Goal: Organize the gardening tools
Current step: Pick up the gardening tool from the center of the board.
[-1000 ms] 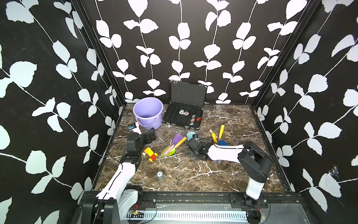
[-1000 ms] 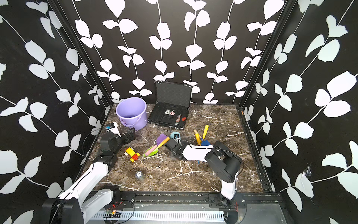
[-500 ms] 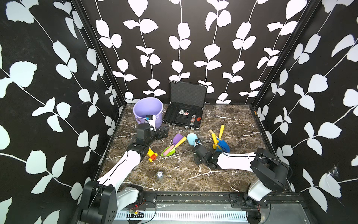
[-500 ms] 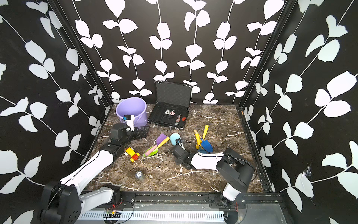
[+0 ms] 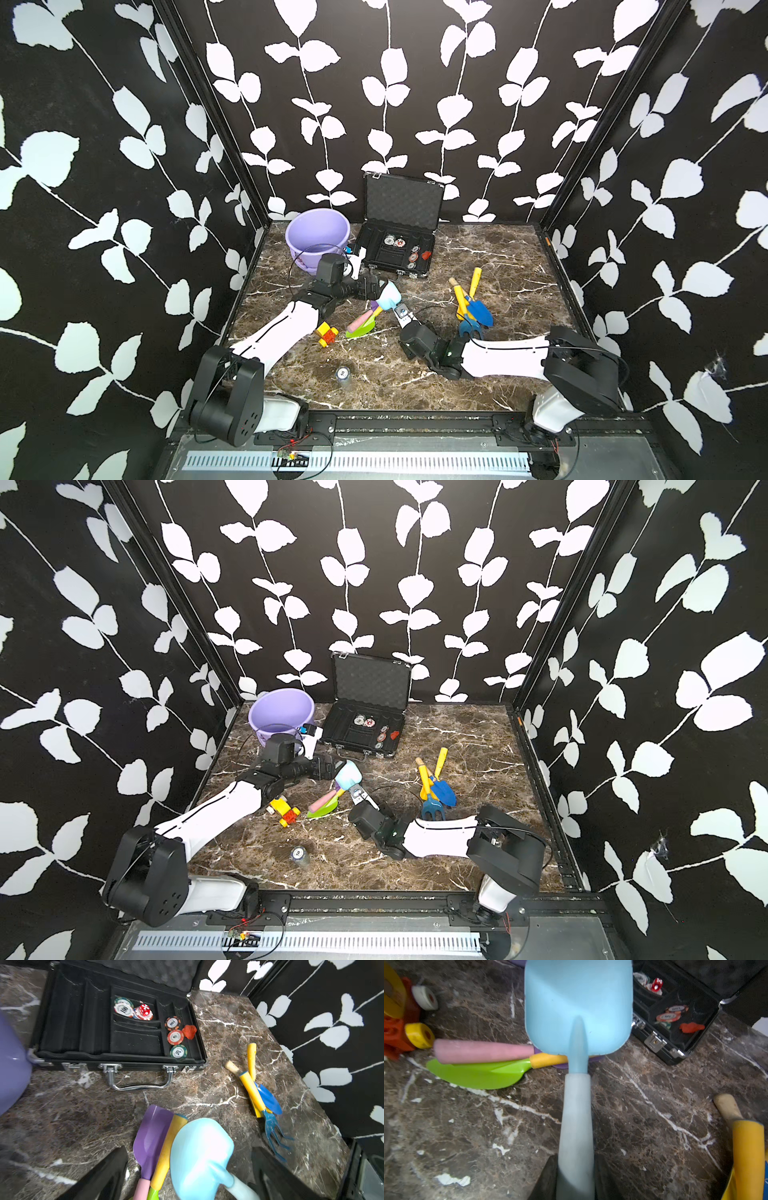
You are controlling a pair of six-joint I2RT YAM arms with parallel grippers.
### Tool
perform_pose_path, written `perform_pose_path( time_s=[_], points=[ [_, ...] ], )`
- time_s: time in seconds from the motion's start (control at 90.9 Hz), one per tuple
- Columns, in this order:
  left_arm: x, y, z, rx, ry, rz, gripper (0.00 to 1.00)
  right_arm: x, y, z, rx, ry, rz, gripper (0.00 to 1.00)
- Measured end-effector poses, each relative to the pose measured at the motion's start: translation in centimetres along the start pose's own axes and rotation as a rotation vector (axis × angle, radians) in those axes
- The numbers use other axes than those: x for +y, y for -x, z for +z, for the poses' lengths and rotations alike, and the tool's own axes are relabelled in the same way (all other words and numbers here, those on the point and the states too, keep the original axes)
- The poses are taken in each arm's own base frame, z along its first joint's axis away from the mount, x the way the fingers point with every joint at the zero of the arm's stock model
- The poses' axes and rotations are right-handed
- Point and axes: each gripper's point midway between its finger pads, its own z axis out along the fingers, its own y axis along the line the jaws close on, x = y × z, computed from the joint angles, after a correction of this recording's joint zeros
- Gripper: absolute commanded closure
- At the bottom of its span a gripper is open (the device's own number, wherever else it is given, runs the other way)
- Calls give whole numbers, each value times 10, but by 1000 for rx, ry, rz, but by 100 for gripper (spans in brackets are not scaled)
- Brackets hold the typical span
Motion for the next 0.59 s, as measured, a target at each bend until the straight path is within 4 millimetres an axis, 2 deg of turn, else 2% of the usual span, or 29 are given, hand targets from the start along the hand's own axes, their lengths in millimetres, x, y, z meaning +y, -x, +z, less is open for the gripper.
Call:
perform_pose_path(
  time_s=[0.165,0.385,0.594],
  points=[
    [-11,-3,3,32,-72,21,14,2,18,-13,-91,45,2,100],
    [-25,-4,3,49,-153,35,30,7,13,-16,-108,83,-31,100],
    [-36,-4,1,53,-220,39,32,8,13,-16,-121,90,-38,100]
  ],
)
